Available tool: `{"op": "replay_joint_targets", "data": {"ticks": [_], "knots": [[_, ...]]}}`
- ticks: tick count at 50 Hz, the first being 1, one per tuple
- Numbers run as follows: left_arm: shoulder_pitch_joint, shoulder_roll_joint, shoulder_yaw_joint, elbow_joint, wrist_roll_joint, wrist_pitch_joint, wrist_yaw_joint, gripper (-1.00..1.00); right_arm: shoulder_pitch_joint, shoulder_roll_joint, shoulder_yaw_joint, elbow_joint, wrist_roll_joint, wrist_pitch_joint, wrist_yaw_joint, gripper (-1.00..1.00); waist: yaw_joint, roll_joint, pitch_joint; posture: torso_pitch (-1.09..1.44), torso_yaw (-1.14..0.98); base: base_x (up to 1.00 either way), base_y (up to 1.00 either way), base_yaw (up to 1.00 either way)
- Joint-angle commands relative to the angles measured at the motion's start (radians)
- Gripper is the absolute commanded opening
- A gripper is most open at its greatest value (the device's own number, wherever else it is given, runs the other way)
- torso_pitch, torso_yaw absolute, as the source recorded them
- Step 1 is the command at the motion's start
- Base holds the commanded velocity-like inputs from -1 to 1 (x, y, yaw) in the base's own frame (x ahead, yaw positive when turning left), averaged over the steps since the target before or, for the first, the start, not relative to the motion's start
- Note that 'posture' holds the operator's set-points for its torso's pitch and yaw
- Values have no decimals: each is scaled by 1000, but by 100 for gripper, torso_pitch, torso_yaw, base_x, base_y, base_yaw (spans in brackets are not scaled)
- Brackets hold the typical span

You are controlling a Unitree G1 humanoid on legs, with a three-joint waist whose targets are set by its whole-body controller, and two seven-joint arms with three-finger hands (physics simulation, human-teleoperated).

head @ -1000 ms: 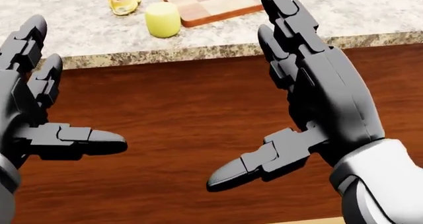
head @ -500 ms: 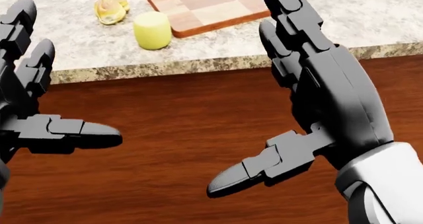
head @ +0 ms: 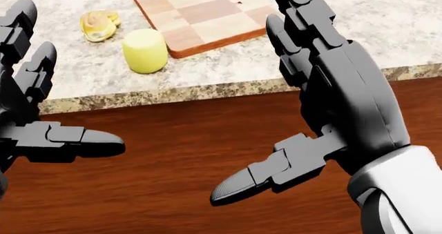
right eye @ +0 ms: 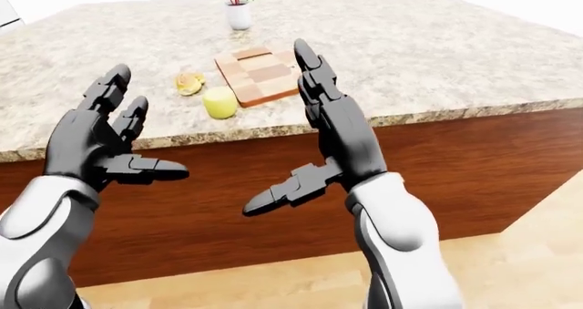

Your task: Place the bread and cheese on the cutting board.

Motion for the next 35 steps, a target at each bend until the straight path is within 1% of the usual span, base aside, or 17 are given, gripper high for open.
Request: {"op": "replay_joint_targets", "data": {"ticks": [1,2,6,9,11,12,13,14,15,19,23,25,26,27,29,31,35], "knots": [[-23,4,4,-22,1,-22,3,100,-26,-6,-14,-19,-2,-21,-1,100,3,9,-20,0,0,23,0,0],[-24,5,4,-24,0,-20,4,100,-27,-5,-17,-16,-1,-23,-2,100,-3,22,-12,0,0,23,0,0],[-17,3,2,-23,2,-26,5,100,-25,-8,-18,-21,1,-23,-2,100,8,-8,-22,0,0,20,0,0],[-16,2,2,-25,1,-26,5,100,-18,-11,-9,-21,-3,-33,-1,100,13,-36,-16,0,0,17,0,0],[-16,3,3,-26,1,-25,4,100,-16,-11,-6,-21,-6,-37,1,100,17,-69,-24,0,0,15,0,0],[-15,3,3,-25,1,-27,4,100,-19,-11,-5,-23,-7,-33,1,100,19,-95,-31,0,0,15,0,0],[-13,2,3,-24,2,-29,4,100,-18,-12,-4,-23,-9,-34,2,100,18,-132,-43,0,0,13,0,0],[-11,2,1,-24,2,-32,4,100,-14,-13,-1,-24,-11,-39,4,100,7,-81,-30,0,0,14,0,0],[-9,1,0,-23,3,-35,3,100,-12,-13,1,-23,-14,-42,6,100,13,-106,-26,0,0,13,0,0],[-3,0,0,-24,5,-38,1,100,-6,-19,16,-25,-31,-48,18,100,5,-85,-27,0,0,12,0,0],[0,-2,1,-28,7,-37,0,100,-7,-14,15,-25,-50,-50,25,100,3,-41,-19,0,0,5,0,0],[-2,-2,3,-30,6,-32,0,100,-12,-6,13,-29,-53,-40,29,100,-7,1,-20,0,0,6,0,0],[-1,-2,2,-31,6,-33,0,100,-12,1,10,-31,-50,-34,30,100,-14,22,-30,0,0,2,0,0],[1,-2,2,-31,6,-34,-1,100,-10,2,11,-31,-50,-35,30,100,-12,-17,-20,0,0,0,0,0],[3,-2,3,-31,7,-36,-2,100,-11,4,12,-34,-49,-33,31,100,-4,-27,-29,0,0,0,0,0],[5,-2,4,-31,7,-37,-3,100,-10,6,13,-39,-46,-32,31,100,-3,-43,-29,0,0,0,0,0],[11,-4,2,-34,10,-40,-4,100,-6,5,4,-35,-45,-47,24,100,2,-53,-36,0,0,0,0,0]]}}
